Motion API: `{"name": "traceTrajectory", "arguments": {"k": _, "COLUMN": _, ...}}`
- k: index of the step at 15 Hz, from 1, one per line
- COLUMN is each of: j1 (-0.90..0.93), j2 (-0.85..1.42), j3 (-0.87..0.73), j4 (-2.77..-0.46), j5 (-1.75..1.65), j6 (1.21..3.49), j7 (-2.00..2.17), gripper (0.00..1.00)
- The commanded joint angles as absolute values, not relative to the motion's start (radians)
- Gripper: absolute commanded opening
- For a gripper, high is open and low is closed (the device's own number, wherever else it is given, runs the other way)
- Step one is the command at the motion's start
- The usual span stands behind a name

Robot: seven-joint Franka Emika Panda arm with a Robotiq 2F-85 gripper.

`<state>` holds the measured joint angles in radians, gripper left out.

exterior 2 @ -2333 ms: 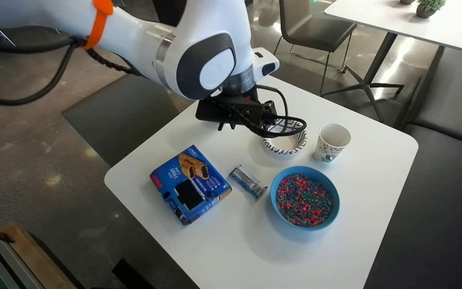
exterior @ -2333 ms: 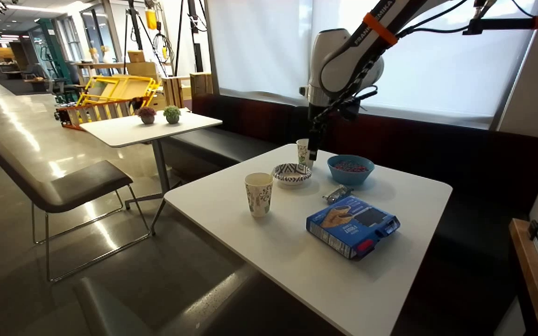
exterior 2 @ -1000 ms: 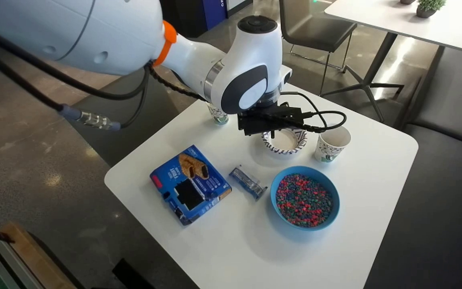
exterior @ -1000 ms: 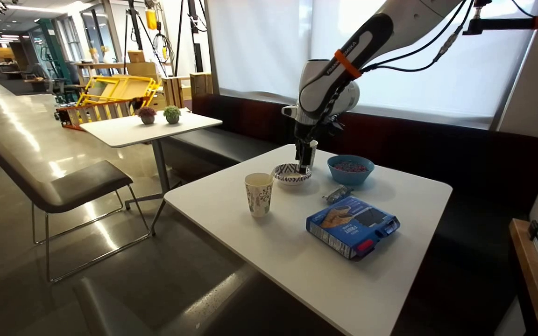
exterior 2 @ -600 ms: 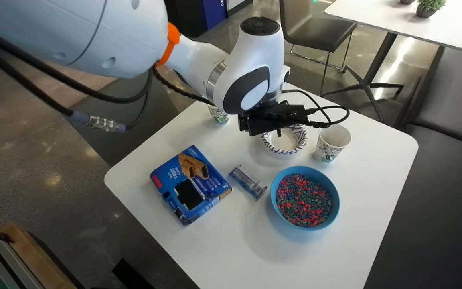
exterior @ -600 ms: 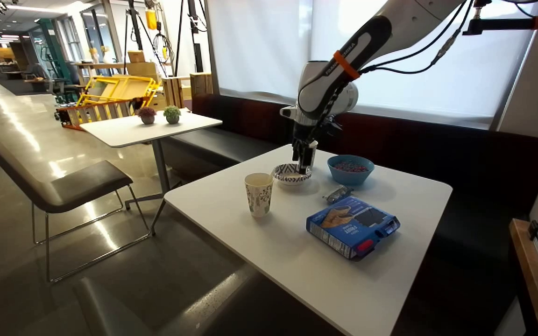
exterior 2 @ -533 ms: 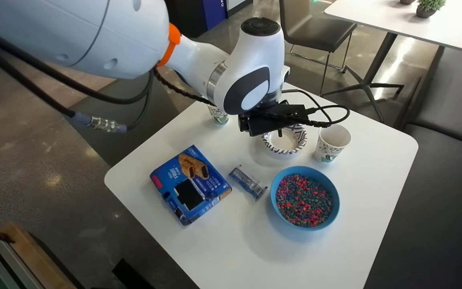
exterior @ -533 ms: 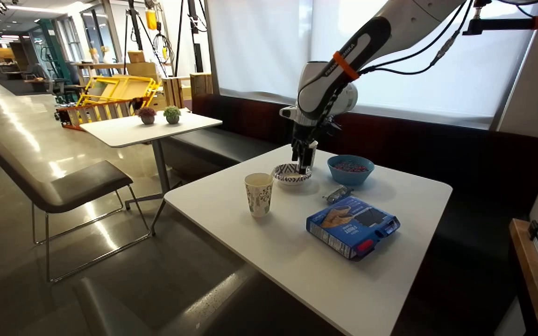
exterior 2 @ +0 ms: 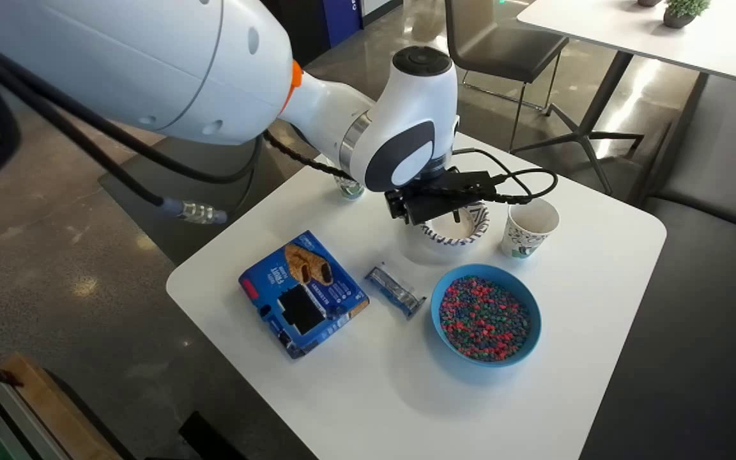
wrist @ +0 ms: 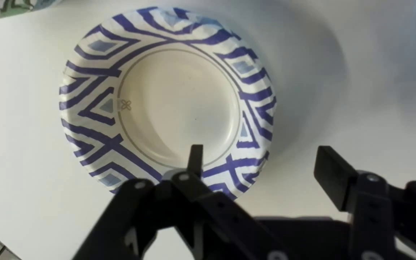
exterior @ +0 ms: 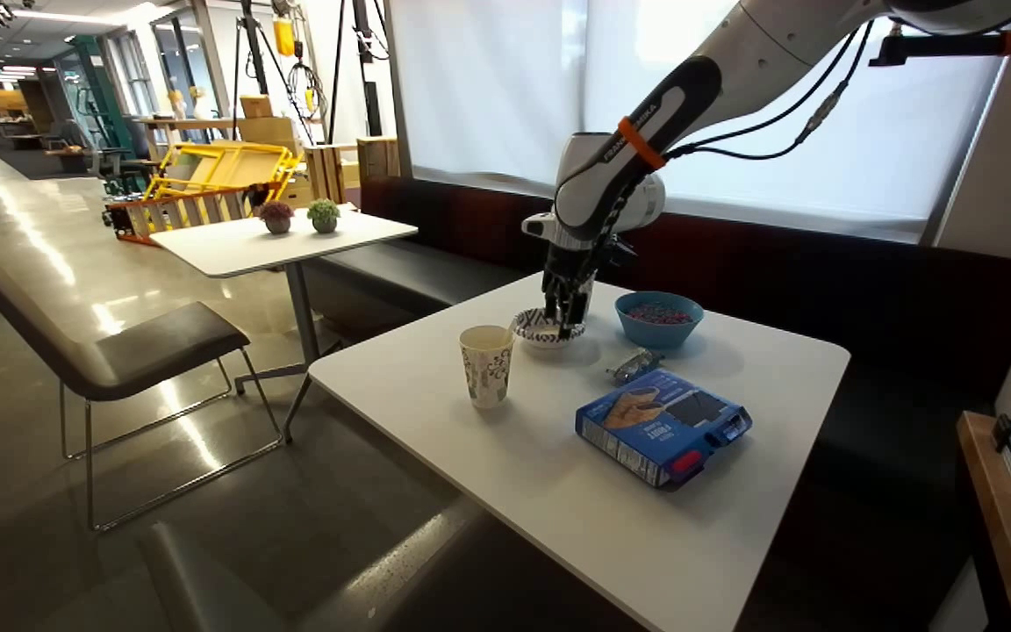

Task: Remove one bowl from the other bowl

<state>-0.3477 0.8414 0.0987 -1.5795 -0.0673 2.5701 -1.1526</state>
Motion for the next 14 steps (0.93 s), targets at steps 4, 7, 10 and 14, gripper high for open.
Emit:
{"name": "traceTrajectory", "arguments": {"k": 4, "j1": -0.359, "j2": 0.900, "j3": 0.114, "j4": -1.505, "j5": -0.044, "j6": 2.540, "j7": -1.211, "gripper": 0.52}}
{"name": "traceTrajectory", "arguments": {"k": 7, "j1": -0.361, "j2": 0.906, "j3": 0.118, "j4": -1.494, "j5": -0.040, "j6": 2.527, "j7": -1.217, "gripper": 0.43}}
{"name": "traceTrajectory", "arguments": {"k": 10, "j1": -0.364, "j2": 0.913, "j3": 0.123, "j4": -1.482, "j5": -0.034, "j6": 2.493, "j7": -1.229, "gripper": 0.43}}
{"name": "traceTrajectory", "arguments": {"k": 14, "j1": -0.368, "j2": 0.913, "j3": 0.128, "j4": -1.475, "j5": -0.017, "j6": 2.466, "j7": -1.251, "gripper": 0.36}}
